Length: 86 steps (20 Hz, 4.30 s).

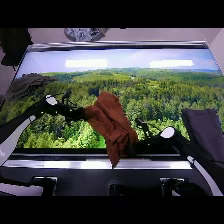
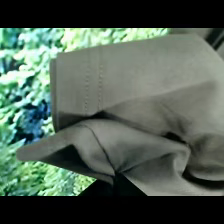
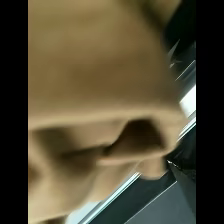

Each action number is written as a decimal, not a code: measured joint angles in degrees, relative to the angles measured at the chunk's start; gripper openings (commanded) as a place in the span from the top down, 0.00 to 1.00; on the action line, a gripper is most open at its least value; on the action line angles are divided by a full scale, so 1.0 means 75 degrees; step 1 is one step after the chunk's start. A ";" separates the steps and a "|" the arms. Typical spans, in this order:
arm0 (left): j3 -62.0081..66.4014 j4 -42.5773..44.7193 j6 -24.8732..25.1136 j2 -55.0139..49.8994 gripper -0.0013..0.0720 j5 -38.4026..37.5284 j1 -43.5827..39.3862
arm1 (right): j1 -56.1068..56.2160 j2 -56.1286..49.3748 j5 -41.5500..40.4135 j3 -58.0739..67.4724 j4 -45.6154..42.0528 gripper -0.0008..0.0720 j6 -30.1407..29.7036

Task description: Fold the shirts.

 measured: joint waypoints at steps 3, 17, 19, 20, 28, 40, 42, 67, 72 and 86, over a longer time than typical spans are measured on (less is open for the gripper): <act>0.0000 -0.0023 0.0026 0.0064 0.93 -0.0047 0.0000 | 0.0562 -0.0466 -0.0635 -0.0020 0.0743 0.79 -0.0087; 0.1798 0.1332 0.0562 0.2964 0.94 -0.0131 0.0323 | -0.1279 0.1443 0.0635 0.4648 -0.3075 0.93 0.0294; 0.2567 0.1478 0.0498 0.3847 0.94 -0.0079 0.0428 | -0.1769 0.1976 0.0662 0.6076 -0.3789 0.93 0.0423; 0.2908 0.1565 0.0446 0.4266 0.94 -0.0052 0.0452 | -0.1950 0.2189 0.0662 0.6720 -0.4112 0.93 0.0530; 0.3946 0.2259 -0.0391 0.6627 0.94 -0.0087 0.0527 | -0.2375 0.2827 0.2378 0.9285 -0.5030 0.92 0.1064; -0.0670 0.2748 -0.0796 0.5610 0.93 0.0562 0.0525 | -0.2413 0.1617 0.2801 0.3780 -0.4797 0.92 0.1174; -0.1014 0.2518 -0.0801 0.4881 0.93 0.1311 0.0527 | -0.2413 0.0909 0.1218 0.3270 -0.4418 0.92 0.1142; -0.2748 0.0764 0.0341 0.2343 0.18 -0.0790 0.1384 | -0.5304 -0.0679 0.2736 0.2766 -0.3177 0.14 -0.0446; -0.2984 0.0513 0.0073 0.2235 0.93 -0.0117 0.0994 | -0.5351 -0.0673 0.2550 0.1871 -0.2722 0.12 -0.0641; -0.2894 0.0452 0.0119 0.2731 0.93 0.0041 0.0973 | -0.3386 -0.0790 -0.0548 0.0286 0.0058 0.92 -0.1291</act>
